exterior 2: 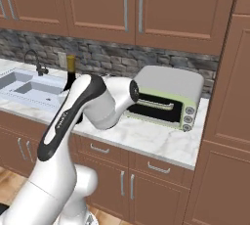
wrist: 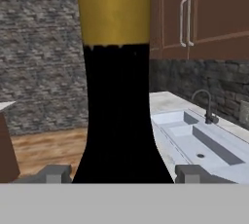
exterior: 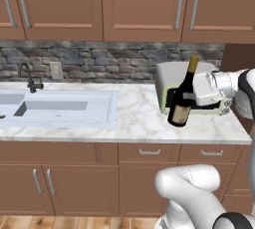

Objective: There is a wine glass and glass cup on the dining counter. Place the wine bottle next to the wine glass and the juice bottle next to the glass cup.

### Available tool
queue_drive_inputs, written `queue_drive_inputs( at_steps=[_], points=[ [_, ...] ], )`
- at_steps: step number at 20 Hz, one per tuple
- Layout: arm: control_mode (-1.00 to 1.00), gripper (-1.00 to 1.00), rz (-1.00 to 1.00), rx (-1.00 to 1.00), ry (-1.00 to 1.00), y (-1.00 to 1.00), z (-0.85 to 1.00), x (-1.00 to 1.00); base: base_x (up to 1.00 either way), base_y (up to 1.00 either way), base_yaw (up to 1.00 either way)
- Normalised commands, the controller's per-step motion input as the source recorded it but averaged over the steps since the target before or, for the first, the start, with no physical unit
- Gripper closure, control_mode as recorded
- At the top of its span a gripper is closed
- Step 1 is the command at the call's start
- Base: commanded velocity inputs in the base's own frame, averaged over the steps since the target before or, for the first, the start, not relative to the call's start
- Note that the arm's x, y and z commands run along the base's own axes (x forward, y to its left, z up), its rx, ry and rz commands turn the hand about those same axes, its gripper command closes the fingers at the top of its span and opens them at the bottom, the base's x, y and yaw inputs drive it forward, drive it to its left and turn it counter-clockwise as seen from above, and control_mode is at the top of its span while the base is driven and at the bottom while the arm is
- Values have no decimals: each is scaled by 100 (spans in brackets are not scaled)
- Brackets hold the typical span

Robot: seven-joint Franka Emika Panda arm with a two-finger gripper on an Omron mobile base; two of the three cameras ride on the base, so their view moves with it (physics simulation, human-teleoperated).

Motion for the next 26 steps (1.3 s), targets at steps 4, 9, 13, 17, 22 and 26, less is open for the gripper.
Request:
queue_drive_inputs(
  at_steps=[4,9,13,17,22,26],
  points=[
    [100,100,6,-1,0,6,0,-18,-13,11,4],
    [100,100,0,0,0,0,0,0,-56,69,28],
    [100,100,0,0,0,0,0,0,-10,64,43],
    [100,100,0,0,0,0,0,0,16,54,54],
    [100,100,0,0,0,0,0,0,40,53,58],
    [100,100,0,0,0,0,0,0,57,63,58]
  ],
)
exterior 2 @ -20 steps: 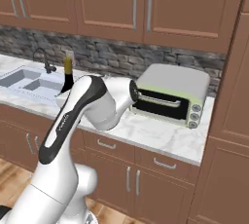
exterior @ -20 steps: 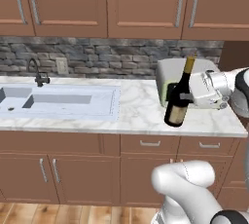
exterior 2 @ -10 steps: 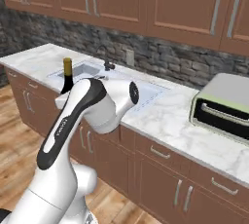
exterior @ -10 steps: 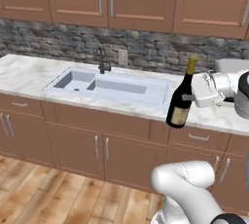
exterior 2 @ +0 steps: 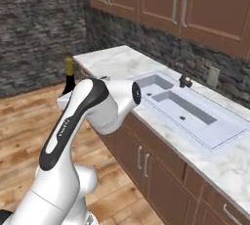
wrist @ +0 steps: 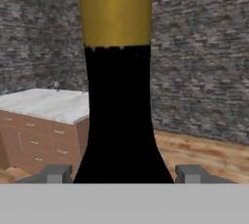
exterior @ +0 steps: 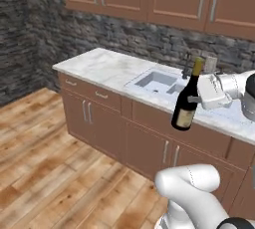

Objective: There is a wine glass and glass cup on the dining counter. Place the wine bottle next to the wine glass and the juice bottle next to the glass cup.

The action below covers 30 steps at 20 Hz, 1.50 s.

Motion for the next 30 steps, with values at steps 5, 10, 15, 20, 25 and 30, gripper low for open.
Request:
queue_drive_inputs(
  at_steps=[5,10,15,20,25,30],
  points=[
    [100,100,0,0,0,0,0,0,88,60,52],
    [100,100,0,0,0,0,0,0,100,53,48],
    [100,100,0,0,0,0,0,0,100,38,47],
    [100,100,0,0,0,0,0,0,100,27,47],
    [100,100,0,0,0,0,0,0,100,2,43],
    [100,100,0,0,0,0,0,0,100,-1,37]
  ],
)
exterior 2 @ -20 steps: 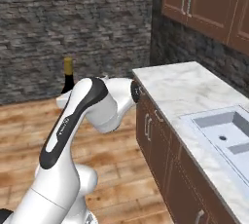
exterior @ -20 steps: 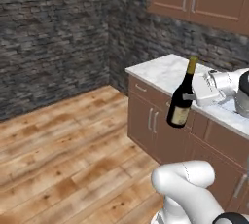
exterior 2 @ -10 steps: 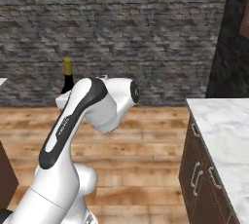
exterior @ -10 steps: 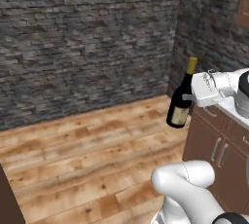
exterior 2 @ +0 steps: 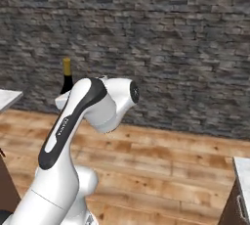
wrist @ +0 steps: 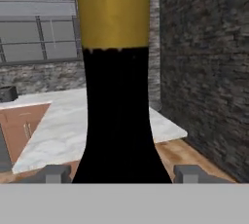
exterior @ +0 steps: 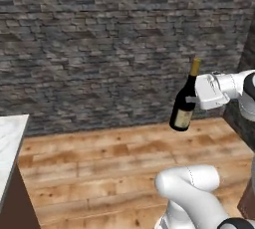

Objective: There is a wine glass and glass cup on the dining counter. Place the wine bottle next to the wine glass and the juice bottle next to the glass cup.

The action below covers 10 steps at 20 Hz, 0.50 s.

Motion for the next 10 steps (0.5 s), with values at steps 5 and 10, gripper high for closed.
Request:
queue_drive_inputs(
  at_steps=[5,10],
  points=[
    [100,100,0,0,0,0,0,0,100,-5,34],
    [100,100,0,0,0,0,0,0,100,-6,34]
  ],
)
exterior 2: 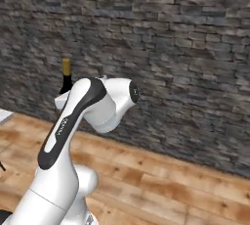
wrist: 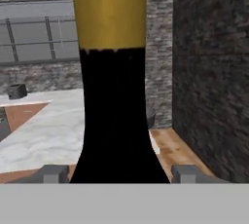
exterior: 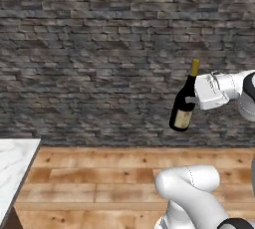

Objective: There is a wine glass and glass cup on the dining counter. Place the wine bottle next to the wine glass and the juice bottle next to the glass cup.

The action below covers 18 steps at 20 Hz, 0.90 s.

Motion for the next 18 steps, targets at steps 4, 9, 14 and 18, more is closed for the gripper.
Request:
queue_drive_inputs(
  at_steps=[4,9,14,18],
  points=[
    [100,100,0,0,0,0,0,0,100,-8,36],
    [100,100,0,0,0,0,0,0,100,-7,41],
    [100,100,0,0,0,0,0,0,100,-1,48],
    [100,100,0,0,0,0,0,0,100,-2,49]
  ],
)
